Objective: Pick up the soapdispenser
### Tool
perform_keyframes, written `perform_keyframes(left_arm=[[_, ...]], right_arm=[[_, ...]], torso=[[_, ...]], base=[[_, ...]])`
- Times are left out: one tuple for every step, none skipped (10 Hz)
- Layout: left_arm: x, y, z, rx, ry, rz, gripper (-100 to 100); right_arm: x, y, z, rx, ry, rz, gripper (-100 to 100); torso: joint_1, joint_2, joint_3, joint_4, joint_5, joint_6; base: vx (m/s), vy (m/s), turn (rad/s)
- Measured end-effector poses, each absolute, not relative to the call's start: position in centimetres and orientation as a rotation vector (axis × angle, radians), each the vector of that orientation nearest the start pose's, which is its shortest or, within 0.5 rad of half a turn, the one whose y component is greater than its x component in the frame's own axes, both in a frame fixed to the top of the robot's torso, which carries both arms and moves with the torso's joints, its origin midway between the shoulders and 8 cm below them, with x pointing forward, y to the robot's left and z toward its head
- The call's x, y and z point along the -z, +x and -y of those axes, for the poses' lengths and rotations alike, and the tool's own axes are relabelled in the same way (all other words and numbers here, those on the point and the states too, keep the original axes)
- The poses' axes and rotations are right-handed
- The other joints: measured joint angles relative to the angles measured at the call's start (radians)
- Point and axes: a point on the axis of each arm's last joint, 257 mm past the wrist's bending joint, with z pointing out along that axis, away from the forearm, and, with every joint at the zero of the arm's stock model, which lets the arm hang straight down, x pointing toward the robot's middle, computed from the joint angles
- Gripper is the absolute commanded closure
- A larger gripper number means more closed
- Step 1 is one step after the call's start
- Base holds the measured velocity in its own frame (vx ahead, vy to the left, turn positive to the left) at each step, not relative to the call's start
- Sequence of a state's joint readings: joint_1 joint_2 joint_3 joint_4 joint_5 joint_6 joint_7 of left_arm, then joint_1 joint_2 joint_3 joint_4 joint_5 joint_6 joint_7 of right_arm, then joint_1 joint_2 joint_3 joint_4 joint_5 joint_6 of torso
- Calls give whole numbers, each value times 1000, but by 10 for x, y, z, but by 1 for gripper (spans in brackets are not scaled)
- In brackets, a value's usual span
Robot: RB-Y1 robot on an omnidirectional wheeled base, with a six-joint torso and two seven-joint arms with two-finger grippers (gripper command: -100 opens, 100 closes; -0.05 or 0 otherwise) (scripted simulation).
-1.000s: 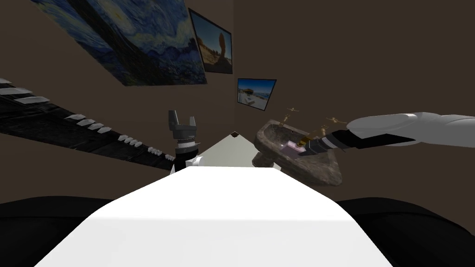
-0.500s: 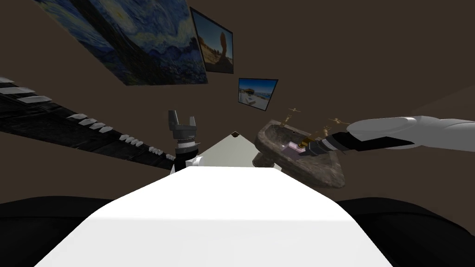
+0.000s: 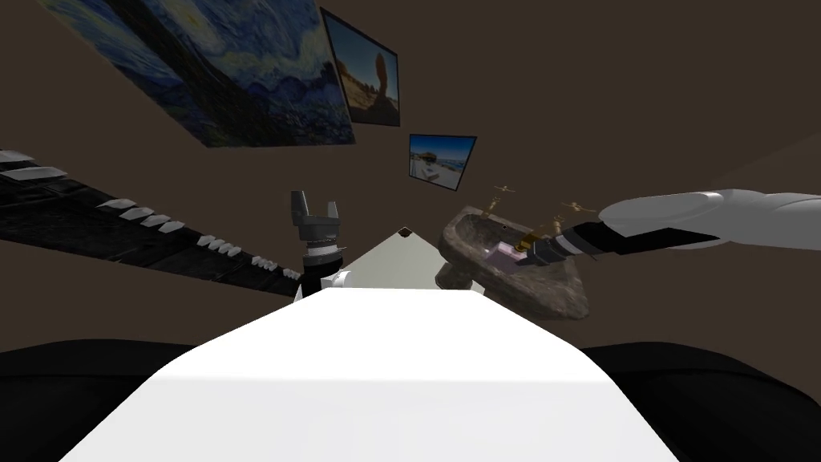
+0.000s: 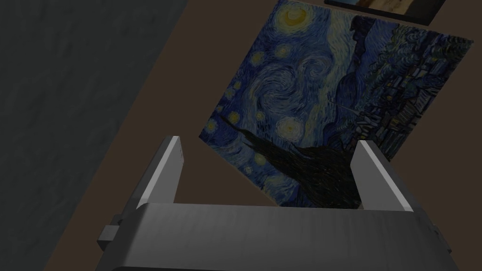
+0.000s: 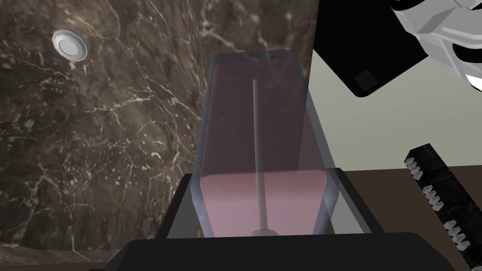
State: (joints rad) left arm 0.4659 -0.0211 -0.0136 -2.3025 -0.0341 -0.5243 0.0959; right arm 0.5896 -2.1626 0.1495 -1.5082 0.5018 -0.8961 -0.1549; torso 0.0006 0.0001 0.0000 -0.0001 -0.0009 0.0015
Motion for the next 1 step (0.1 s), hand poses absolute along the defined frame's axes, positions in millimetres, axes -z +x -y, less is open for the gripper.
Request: perform_keyframes(left_arm=[[-50, 338, -267, 1413, -624, -536, 0]], right_arm=[[176, 296, 517, -167, -1169, -2666, 0]], torso=[[0, 0, 0, 0, -1, -1]], base=[[0, 0, 0]])
